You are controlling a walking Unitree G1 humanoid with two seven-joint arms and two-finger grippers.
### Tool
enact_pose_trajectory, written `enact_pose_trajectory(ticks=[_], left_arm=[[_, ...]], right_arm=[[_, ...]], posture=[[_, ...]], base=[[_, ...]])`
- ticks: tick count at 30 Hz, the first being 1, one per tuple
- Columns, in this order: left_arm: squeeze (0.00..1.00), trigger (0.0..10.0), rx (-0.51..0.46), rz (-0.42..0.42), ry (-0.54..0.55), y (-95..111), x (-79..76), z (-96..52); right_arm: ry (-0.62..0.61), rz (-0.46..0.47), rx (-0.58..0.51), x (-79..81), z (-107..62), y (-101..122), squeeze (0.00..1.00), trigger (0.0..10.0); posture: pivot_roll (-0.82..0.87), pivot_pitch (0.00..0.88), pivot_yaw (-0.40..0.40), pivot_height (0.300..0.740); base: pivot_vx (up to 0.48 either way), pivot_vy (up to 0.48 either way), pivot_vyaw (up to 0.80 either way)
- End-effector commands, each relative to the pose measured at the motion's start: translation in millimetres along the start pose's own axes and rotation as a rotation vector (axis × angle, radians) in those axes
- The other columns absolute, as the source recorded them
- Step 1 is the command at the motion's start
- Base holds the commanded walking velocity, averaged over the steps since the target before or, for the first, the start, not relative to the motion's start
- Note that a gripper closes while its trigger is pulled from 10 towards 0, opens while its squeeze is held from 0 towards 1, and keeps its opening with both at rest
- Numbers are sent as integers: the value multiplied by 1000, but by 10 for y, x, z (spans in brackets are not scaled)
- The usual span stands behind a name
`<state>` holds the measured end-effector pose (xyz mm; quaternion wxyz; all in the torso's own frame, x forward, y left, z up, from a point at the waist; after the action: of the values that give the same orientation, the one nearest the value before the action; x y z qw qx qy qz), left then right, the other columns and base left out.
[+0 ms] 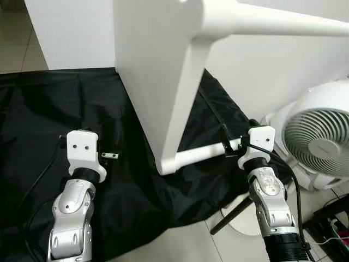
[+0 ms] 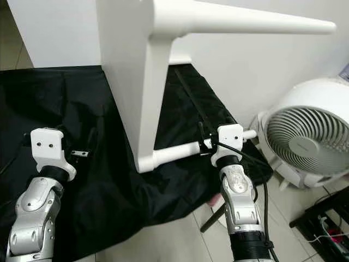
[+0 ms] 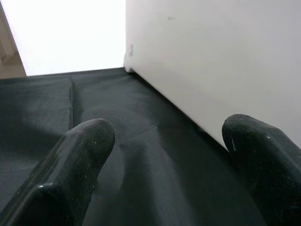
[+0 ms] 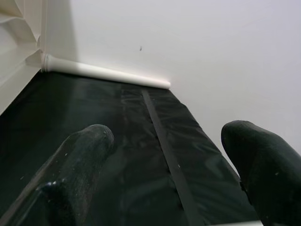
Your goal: Building children table
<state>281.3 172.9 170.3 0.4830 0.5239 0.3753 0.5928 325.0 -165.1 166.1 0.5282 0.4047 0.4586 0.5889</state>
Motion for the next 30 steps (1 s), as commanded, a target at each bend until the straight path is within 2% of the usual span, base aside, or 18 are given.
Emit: enact_pose_trajectory(ticks=[1,18,27,30], left_arm=[[0,10000,20,4,80,-24,27,-29],[0,10000,36,21,44,-56,-46,-99],[0,10000,26,29,-2,-39,-130,-99],[0,10000,15,29,-54,-18,-221,-126]], right_arm=[[7,-18,4,-19,-6,-9,0,10000],[26,-10,10,24,-27,-25,0,10000],[23,-10,17,18,-46,-46,0,10000],[17,-8,28,18,-83,-77,0,10000]], posture=[[167,7,-106,740],[171,0,-95,740],[166,0,-92,740],[164,0,-94,740]], base=[[0,0,0],[0,0,0],[0,0,0],[0,0,0]])
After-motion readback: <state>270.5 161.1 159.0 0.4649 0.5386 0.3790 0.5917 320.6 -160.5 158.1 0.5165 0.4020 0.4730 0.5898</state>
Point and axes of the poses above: a point about 5 cm out from each wrist's last joint towards the gripper, its own z axis pointing out of the wrist towards the gripper, its own y axis along the axis of the wrist's last joint, x = y × z, the point moved 3 cm from there along z, pointing out of the wrist towards the gripper, and after that the axes turned 10 degrees about z, right-handed, at the moved point
